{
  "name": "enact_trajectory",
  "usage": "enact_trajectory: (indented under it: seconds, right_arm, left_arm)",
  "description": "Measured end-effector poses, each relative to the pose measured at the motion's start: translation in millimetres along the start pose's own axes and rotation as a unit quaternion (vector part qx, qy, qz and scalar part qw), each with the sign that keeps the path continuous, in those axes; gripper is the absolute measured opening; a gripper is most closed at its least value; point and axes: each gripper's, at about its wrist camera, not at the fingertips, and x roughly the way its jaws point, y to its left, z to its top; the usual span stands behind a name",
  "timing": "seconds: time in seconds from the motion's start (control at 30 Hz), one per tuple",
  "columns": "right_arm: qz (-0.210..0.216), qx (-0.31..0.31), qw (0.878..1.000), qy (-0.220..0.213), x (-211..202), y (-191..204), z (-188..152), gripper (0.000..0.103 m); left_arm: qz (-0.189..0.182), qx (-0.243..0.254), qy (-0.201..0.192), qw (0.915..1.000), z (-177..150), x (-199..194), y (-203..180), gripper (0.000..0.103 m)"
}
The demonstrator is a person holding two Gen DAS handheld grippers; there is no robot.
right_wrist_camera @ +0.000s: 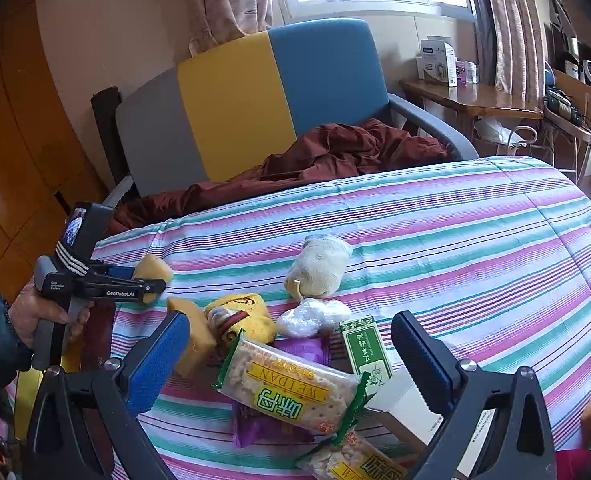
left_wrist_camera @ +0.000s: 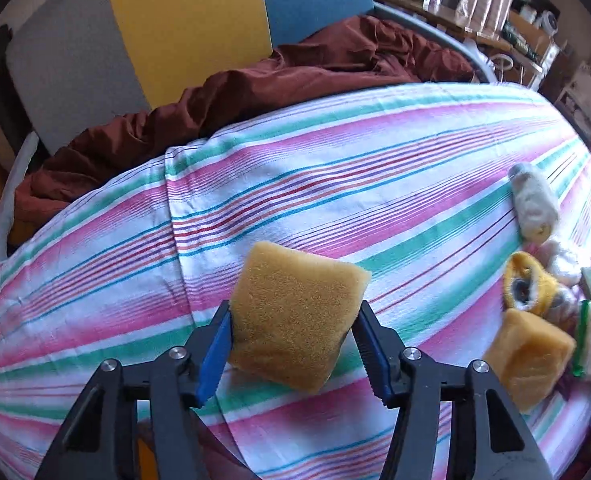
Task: Organize objects
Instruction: 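Carry the sponge toward the gold tray with the left gripper while the right gripper grasps the white wrapped bundle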
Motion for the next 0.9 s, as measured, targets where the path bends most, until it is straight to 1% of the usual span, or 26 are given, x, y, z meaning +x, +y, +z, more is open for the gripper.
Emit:
enact_trajectory:
  seconds: [0.1,0.17,0.3,0.33,0.4,0.6,0.7,0.73,0.77,0.83,0.9]
  right_arm:
    - [-0.003,0.034,0.999,0.001,-0.2,-13.8,3.3,0.102]
    - [-0.006,0.057,0.998,0.001,-0.8,-23.4,4.3,0.102]
    - [-0.007,0.087,0.996,0.012,2.8,-36.2,5.6,0.101]
    - [-0.008,0.09,0.996,0.015,4.0,-37.1,5.0,0.099]
    - [-0.004,0.087,0.996,0.021,6.1,-35.8,3.9,0.098]
    - [-0.008,0.062,0.997,0.036,12.4,-28.6,1.6,0.097]
    - [0.004,0.055,0.997,0.056,18.2,-25.7,0.3,0.097]
    - [0.009,0.054,0.996,0.071,20.2,-24.5,-0.4,0.096]
    - [0.013,0.053,0.995,0.082,19.8,-23.2,-1.1,0.092]
    - [0.019,0.032,0.995,0.093,9.9,-18.3,0.3,0.091]
    - [0.018,0.007,0.995,0.1,-5.9,-15.6,4.0,0.091]
  left_arm:
    - [-0.008,-0.006,-0.024,0.9997,-13.2,-24.7,-10.1,0.059]
    - [-0.021,-0.005,-0.041,0.9989,-27.1,-46.8,-21.7,0.059]
    - [-0.034,0.0,-0.058,0.9977,-54.2,-81.3,-40.2,0.059]
    - [-0.039,-0.001,-0.062,0.9973,-61.9,-88.7,-43.5,0.059]
    - [-0.046,-0.003,-0.071,0.9964,-71.8,-100.3,-49.6,0.059]
    - [-0.077,-0.018,-0.108,0.991,-114.3,-149.3,-64.0,0.059]
    - [-0.085,-0.027,-0.116,0.9892,-136.0,-164.2,-70.1,0.059]
    - [-0.091,-0.033,-0.119,0.9882,-143.8,-169.8,-69.8,0.059]
    - [-0.092,-0.036,-0.123,0.9875,-149.6,-173.5,-69.2,0.059]
    - [-0.09,-0.04,-0.133,0.9862,-162.6,-181.8,-67.7,0.059]
    - [-0.1,-0.05,-0.133,0.9848,-176.4,-185.4,-63.1,0.059]
